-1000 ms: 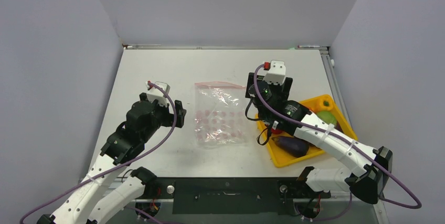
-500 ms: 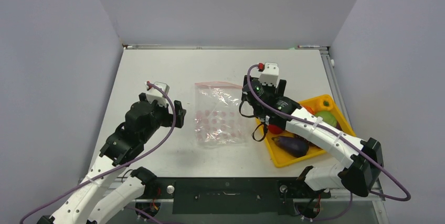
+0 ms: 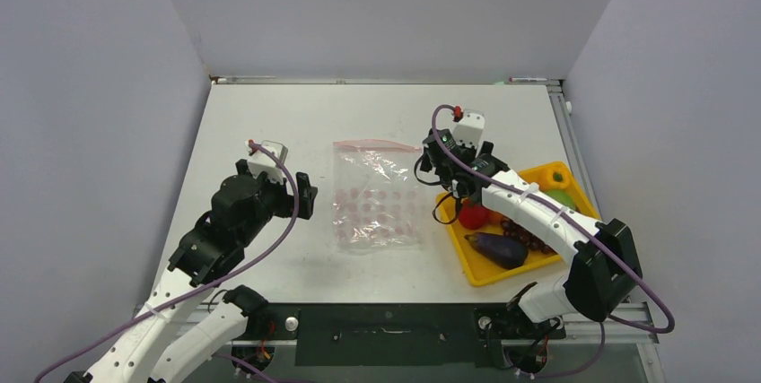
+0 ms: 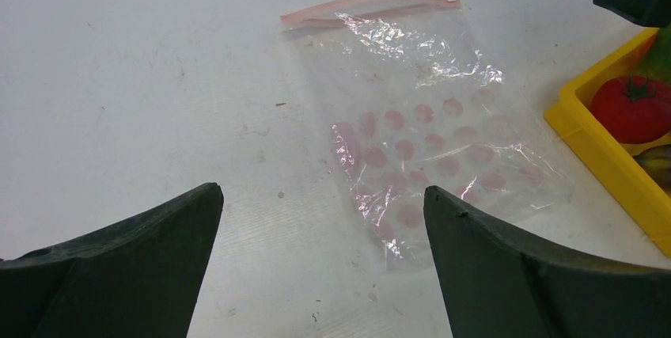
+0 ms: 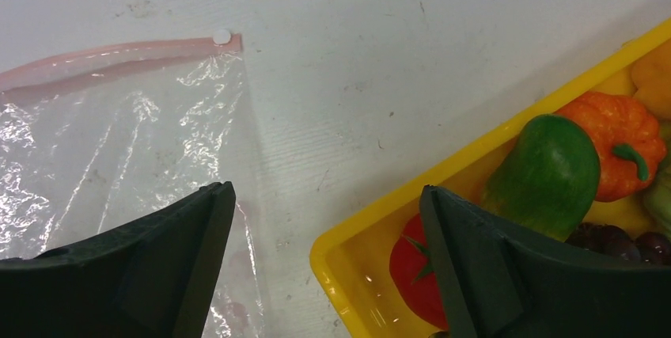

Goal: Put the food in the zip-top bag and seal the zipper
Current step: Adjust the bin at the center of the board.

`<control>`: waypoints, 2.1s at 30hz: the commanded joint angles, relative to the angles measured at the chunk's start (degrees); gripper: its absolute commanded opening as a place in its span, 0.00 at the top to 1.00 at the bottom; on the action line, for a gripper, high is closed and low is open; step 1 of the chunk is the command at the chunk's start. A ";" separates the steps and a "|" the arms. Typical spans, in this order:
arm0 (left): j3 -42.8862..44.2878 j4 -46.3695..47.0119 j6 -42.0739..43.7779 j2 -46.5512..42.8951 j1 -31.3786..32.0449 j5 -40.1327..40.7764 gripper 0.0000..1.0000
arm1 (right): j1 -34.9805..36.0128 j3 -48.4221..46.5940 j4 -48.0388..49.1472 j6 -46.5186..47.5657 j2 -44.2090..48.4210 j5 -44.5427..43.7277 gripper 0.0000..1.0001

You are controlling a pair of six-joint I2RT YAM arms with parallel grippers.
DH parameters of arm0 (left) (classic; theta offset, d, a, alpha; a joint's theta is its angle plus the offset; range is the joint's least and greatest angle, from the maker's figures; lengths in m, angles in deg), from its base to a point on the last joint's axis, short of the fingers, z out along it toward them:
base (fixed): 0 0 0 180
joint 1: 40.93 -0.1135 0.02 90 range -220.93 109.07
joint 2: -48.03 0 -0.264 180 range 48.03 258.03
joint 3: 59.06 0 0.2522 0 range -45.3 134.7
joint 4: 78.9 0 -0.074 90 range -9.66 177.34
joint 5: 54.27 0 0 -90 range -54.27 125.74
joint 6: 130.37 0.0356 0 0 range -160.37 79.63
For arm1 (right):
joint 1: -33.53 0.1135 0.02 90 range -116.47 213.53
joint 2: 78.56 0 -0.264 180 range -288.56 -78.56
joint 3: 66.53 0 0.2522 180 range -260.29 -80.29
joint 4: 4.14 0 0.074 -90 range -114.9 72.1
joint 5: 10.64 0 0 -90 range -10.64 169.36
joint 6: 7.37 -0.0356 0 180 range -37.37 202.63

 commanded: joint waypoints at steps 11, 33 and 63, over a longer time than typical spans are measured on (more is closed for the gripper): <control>1.82 2.23 -0.62 -0.54 -0.37 -0.87 0.04 | -6.93 5.56 0.42 -8.47 -1.39 1.98 0.26; 1.73 2.27 -0.62 -0.46 -0.43 -1.07 0.04 | -13.84 10.49 5.65 -9.70 -5.25 8.70 0.39; 1.73 2.14 -0.62 -0.10 -0.41 -1.22 0.04 | -14.05 13.93 13.05 -0.62 -3.87 15.75 0.93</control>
